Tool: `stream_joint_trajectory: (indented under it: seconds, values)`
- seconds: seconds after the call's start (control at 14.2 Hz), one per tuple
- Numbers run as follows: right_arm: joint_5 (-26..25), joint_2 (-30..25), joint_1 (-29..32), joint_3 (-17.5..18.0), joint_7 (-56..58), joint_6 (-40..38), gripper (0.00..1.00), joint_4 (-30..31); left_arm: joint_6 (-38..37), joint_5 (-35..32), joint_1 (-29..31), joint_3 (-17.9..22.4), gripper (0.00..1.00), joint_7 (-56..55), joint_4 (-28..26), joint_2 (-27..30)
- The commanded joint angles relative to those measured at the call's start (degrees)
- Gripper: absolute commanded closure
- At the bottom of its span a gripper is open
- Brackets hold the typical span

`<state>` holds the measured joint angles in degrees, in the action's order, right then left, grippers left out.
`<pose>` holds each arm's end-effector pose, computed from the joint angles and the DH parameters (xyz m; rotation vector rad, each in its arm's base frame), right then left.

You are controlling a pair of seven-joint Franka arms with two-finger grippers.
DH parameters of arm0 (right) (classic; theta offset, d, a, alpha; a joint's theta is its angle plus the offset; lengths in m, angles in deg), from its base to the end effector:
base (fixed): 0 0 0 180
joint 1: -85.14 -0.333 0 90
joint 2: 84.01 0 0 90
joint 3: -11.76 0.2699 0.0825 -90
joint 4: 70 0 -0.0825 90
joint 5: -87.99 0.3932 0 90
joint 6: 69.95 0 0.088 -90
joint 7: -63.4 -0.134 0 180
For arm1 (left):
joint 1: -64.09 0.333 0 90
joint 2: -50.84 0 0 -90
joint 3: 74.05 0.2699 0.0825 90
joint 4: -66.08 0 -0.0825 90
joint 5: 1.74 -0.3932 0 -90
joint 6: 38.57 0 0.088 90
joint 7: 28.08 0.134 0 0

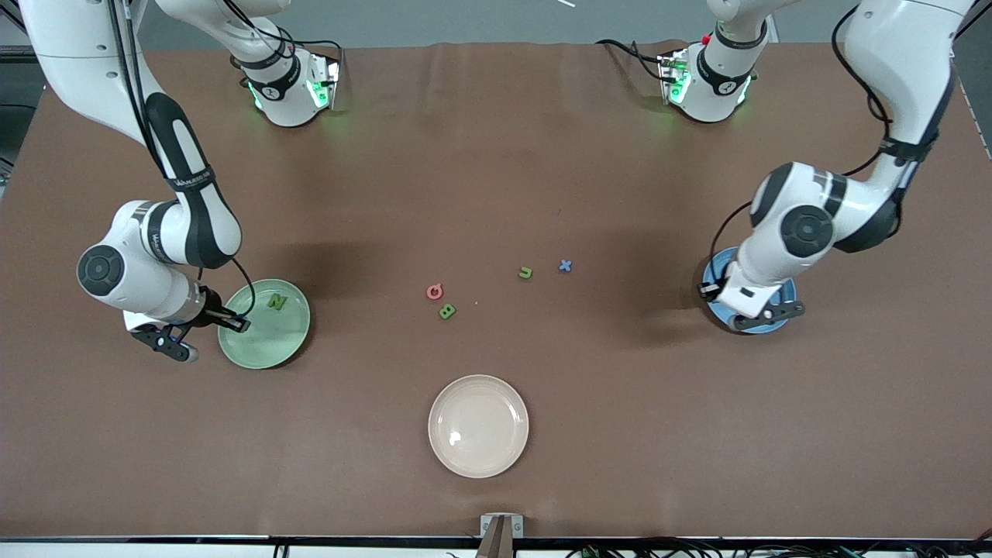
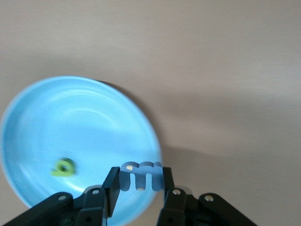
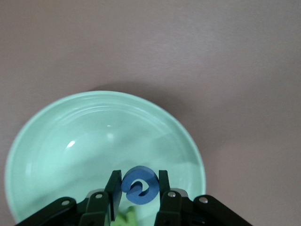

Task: Sort upper and lower case letters into plates
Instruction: 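Place the m in the blue plate while the right gripper places G, then move the left gripper to the blue x while the right gripper reaches the pink Q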

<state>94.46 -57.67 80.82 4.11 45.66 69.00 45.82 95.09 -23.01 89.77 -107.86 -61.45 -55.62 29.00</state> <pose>0.5802 -0.0346 0.1420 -3.0580 0.6880 0.0800 0.5478 -0.0798 0.1735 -3.0541 -0.2967 0.0944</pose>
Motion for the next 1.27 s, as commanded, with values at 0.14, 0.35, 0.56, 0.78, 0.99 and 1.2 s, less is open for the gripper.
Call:
stream_joint_trajectory:
  seconds: [0.14,0.35,0.56,0.78,0.99,1.2]
  values:
    - [0.12,1.16,1.69,1.5,1.39,2.2,0.98,2.04,0.19,-0.78,6.66,-0.9,0.78,9.54,-1.26,-0.73]
    - [0.39,1.69,1.51,1.85,1.31,2.11,0.96,2.04,0.72,-4.02,8.6,-0.81,0.78,9.64,-0.73,-3.2]
    - [0.39,1.78,1.33,1.94,1.31,1.5,0.87,2.13,0.9,-7.28,10.44,-0.81,0.78,9.64,0.58,-5.66]
    - [0.39,1.61,1.33,1.94,1.22,1.24,0.0,1.86,1.42,-8.69,10.89,-0.72,0.78,9.64,0.76,-6.81]
    - [0.47,0.12,-0.24,2.03,-0.62,-4.18,0.0,-1.11,1.69,-10.89,11.94,-0.72,0.78,9.55,1.81,-8.65]
    - [0.56,-0.59,-5.23,2.03,-10.87,-9.57,0.0,-4.9,1.86,-11.41,11.94,-0.72,0.78,9.55,1.82,-9.36]
